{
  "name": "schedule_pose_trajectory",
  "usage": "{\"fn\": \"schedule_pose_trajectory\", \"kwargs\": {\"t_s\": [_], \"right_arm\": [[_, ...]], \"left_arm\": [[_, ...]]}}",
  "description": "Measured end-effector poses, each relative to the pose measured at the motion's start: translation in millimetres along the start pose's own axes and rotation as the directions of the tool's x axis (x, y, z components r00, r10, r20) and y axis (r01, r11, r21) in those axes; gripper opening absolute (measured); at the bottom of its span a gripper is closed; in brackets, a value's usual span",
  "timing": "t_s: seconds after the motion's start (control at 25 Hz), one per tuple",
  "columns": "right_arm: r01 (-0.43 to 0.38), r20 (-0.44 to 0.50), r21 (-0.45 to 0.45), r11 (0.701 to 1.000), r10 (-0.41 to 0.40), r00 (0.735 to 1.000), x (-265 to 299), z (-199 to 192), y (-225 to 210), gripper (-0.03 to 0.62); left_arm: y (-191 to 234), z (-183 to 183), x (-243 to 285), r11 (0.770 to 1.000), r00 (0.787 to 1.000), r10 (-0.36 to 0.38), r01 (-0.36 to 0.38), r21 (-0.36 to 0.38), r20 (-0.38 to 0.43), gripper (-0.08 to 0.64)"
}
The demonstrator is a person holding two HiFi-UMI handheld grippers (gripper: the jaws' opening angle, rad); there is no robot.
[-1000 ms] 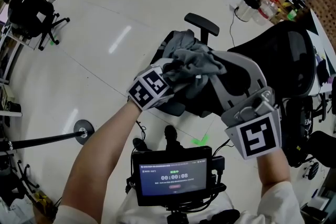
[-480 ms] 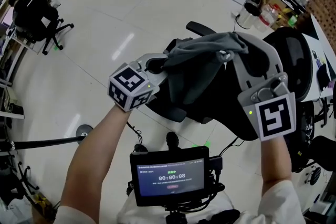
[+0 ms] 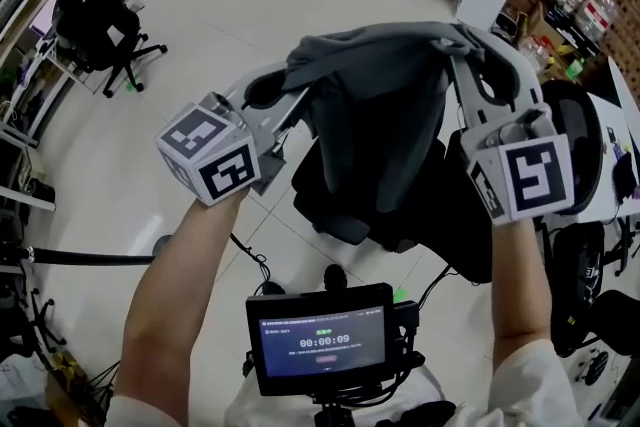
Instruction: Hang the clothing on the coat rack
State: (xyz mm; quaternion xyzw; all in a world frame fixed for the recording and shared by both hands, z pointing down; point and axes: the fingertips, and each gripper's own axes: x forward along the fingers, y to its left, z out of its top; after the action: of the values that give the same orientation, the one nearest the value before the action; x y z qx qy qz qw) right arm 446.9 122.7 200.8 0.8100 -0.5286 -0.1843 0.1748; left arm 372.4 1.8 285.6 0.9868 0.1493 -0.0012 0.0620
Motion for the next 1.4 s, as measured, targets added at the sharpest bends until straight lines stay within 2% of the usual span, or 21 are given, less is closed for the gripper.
{"fn": "schedule_pose_trajectory", "kwargs": {"t_s": [0.36, 0.56, 0.72, 0.84, 1.12, 1.4], "right_arm": [[-0.093, 0.077, 0.069, 0.993, 0.087, 0.993, 64, 33, 44, 0.031], [-0.170, 0.128, 0.098, 0.981, 0.157, 0.979, 100, 61, 84, 0.031], [-0.235, 0.168, 0.077, 0.969, 0.220, 0.961, 119, 94, 122, 0.031], [-0.296, 0.214, 0.060, 0.953, 0.277, 0.937, 134, 123, 154, 0.031], [-0.418, 0.318, 0.036, 0.908, 0.386, 0.866, 153, 197, 240, 0.031], [-0.551, 0.396, -0.012, 0.834, 0.510, 0.763, 171, 254, 327, 0.031]], "left_arm": [[33, 42, -74, 0.989, 0.986, 0.138, -0.132, -0.061, 0.099, 0.032], [46, 65, -128, 0.977, 0.967, 0.215, -0.212, -0.030, 0.134, 0.032], [55, 87, -179, 0.960, 0.946, 0.278, -0.279, -0.019, 0.165, 0.031], [59, 105, -220, 0.941, 0.919, 0.334, -0.338, -0.017, 0.208, 0.028], [71, 119, -326, 0.890, 0.863, 0.447, -0.456, -0.016, 0.236, 0.026], [75, 130, -426, 0.811, 0.777, 0.567, -0.585, -0.017, 0.273, 0.026]]}}
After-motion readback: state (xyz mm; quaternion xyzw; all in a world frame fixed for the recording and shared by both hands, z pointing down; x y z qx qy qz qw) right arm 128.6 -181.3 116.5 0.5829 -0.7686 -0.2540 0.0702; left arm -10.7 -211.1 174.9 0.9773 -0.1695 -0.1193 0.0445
